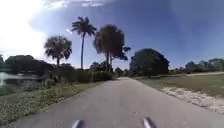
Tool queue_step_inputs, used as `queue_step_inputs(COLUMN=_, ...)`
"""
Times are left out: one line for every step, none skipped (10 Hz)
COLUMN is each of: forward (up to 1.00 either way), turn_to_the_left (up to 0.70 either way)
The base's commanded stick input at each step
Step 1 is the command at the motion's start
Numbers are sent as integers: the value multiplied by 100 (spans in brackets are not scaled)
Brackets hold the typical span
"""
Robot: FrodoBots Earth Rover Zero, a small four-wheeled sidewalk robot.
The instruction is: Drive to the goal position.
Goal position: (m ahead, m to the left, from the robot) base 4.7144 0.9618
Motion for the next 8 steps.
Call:
queue_step_inputs(forward=70, turn_to_the_left=0)
queue_step_inputs(forward=70, turn_to_the_left=0)
queue_step_inputs(forward=70, turn_to_the_left=0)
queue_step_inputs(forward=70, turn_to_the_left=0)
queue_step_inputs(forward=70, turn_to_the_left=0)
queue_step_inputs(forward=70, turn_to_the_left=0)
queue_step_inputs(forward=70, turn_to_the_left=0)
queue_step_inputs(forward=70, turn_to_the_left=0)
